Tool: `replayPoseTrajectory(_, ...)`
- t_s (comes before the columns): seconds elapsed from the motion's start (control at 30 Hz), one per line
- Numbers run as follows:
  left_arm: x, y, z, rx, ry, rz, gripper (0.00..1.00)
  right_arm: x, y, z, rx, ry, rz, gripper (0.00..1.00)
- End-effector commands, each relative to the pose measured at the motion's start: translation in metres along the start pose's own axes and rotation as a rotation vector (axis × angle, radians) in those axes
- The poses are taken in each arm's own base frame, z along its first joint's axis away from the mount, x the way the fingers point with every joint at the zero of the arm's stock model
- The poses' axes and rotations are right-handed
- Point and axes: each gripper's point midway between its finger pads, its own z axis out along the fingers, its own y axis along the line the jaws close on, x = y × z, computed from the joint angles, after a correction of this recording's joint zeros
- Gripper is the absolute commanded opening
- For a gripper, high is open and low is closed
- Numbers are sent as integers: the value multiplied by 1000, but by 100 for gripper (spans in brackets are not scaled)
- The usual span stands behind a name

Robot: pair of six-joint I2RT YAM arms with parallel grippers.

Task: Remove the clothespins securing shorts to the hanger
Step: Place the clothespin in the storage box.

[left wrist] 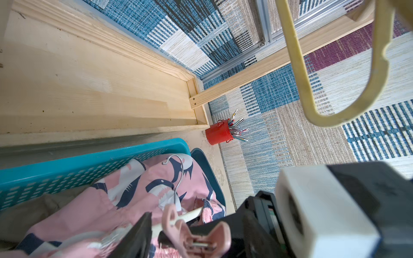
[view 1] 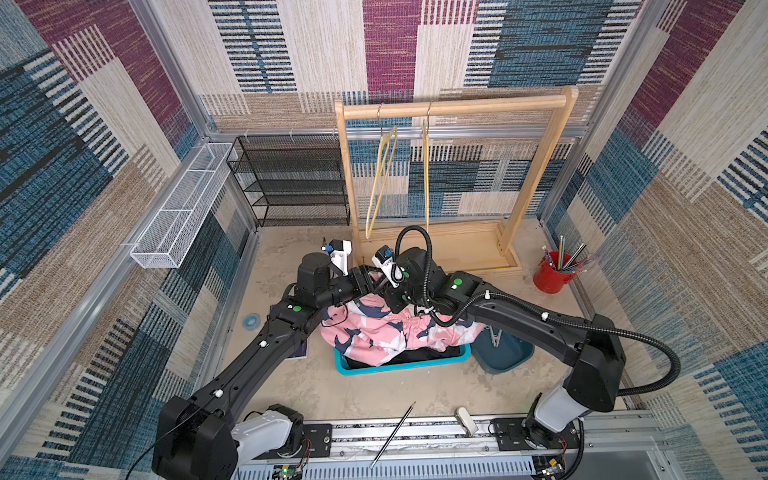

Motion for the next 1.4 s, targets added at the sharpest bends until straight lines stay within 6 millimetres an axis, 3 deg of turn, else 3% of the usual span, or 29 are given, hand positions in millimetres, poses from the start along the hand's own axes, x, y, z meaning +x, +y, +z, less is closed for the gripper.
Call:
replayPoseTrajectory(0.0, -4, -7, -5, 23, -2, 28, 74, -1, -7, -10, 36, -32, 26, 3)
replayPoseTrajectory(0.13, -14, -5, -12, 24, -30, 20, 75, 16, -26, -31, 117, -24, 54, 1)
replayPoseTrajectory(0.33, -20, -1, -23, 26, -32, 27, 75, 44, -75, -71, 235, -20, 184, 0)
replayPoseTrajectory(0.53, -23, 7, -27, 15, -41, 18, 75, 103, -152, -93, 406, 51, 399, 0)
replayPoseTrajectory(0.67, -24, 6, -28, 18, -40, 21, 75, 118, -194, -114, 467, 1, 506, 0)
replayPoseTrajectory(0.8, -25, 10, -27, 6, -40, 20, 75, 147, -227, -116, 506, 8, 594, 2)
replayPoseTrajectory(1.03, -23, 12, -27, 2, -34, 23, 76, 205, -256, -101, 531, 105, 711, 2)
replayPoseTrajectory(1.2, -22, 15, -27, -11, -28, 26, 76, 224, -255, -87, 496, 141, 750, 6)
replayPoseTrajectory(1.3, -22, 17, -28, -22, -25, 34, 76, 227, -255, -83, 485, 157, 760, 20)
replayPoseTrajectory(1.37, -22, 18, -28, -29, -22, 40, 76, 228, -255, -81, 479, 167, 767, 40)
